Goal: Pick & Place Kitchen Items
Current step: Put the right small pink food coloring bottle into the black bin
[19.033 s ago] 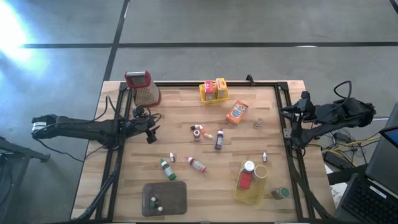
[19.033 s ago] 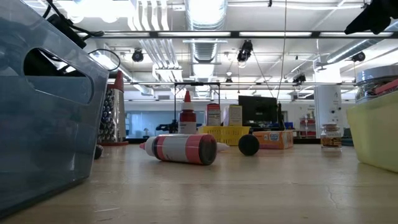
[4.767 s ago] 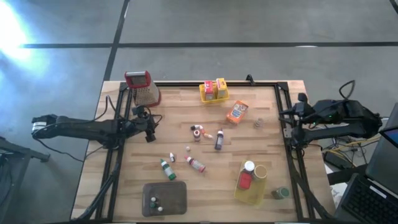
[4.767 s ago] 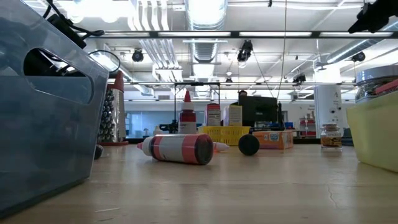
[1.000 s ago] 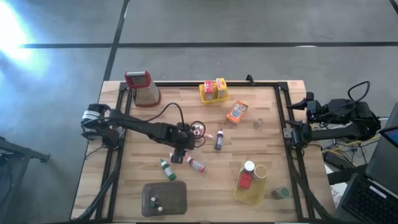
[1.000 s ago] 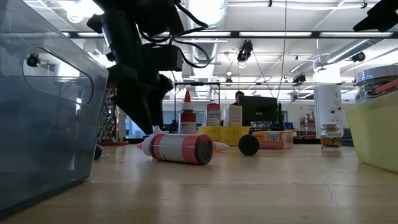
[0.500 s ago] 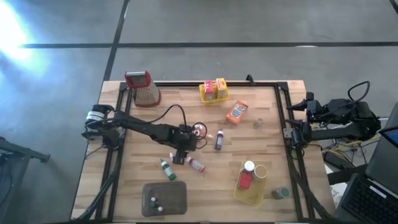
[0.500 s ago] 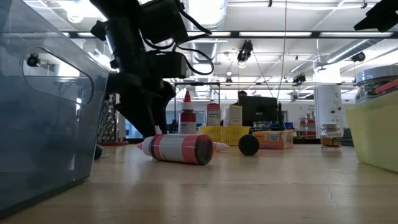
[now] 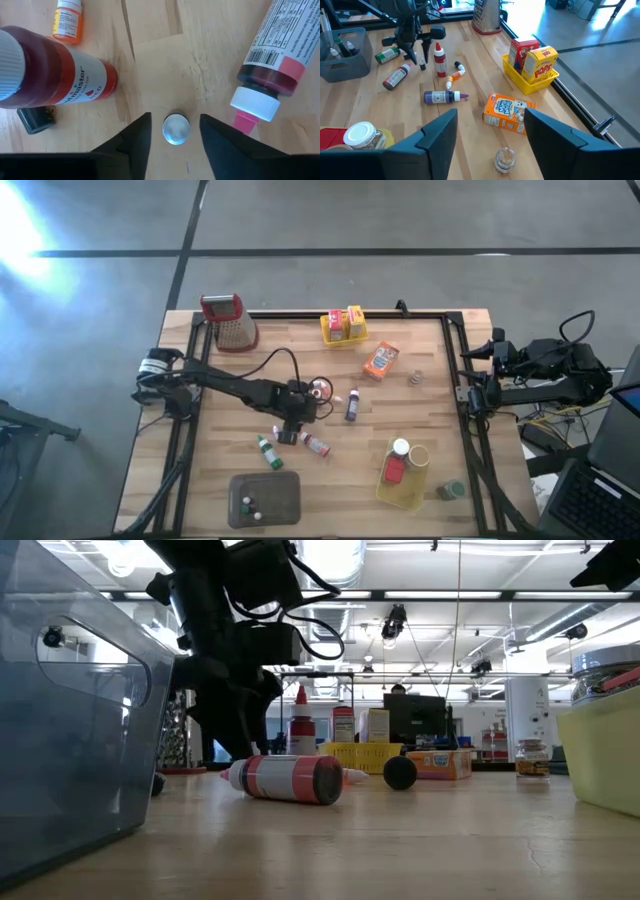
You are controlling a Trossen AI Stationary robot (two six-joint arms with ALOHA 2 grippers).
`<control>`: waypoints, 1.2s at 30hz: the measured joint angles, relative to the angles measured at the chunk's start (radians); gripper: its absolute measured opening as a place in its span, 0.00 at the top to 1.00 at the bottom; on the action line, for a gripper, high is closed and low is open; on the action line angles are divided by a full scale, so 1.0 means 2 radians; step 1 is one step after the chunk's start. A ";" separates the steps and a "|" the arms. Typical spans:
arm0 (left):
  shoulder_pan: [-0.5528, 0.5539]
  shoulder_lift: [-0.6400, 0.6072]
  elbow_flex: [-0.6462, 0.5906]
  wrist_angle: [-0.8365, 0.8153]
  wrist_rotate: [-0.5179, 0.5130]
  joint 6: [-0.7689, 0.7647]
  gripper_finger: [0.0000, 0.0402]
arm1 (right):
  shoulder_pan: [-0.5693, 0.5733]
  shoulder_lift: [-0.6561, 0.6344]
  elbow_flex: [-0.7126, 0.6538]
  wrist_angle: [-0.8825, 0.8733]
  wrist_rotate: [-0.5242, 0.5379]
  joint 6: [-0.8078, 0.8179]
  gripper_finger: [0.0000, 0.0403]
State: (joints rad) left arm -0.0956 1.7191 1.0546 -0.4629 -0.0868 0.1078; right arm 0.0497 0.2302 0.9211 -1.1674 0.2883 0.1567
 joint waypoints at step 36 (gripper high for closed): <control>-0.005 -0.080 0.000 -0.043 0.001 -0.018 0.79 | 0.000 0.000 0.000 0.000 0.000 0.000 0.18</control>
State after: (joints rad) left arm -0.1061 1.5587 1.0542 -0.5494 -0.0853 0.0723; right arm 0.0495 0.2306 0.9215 -1.1679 0.2882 0.1570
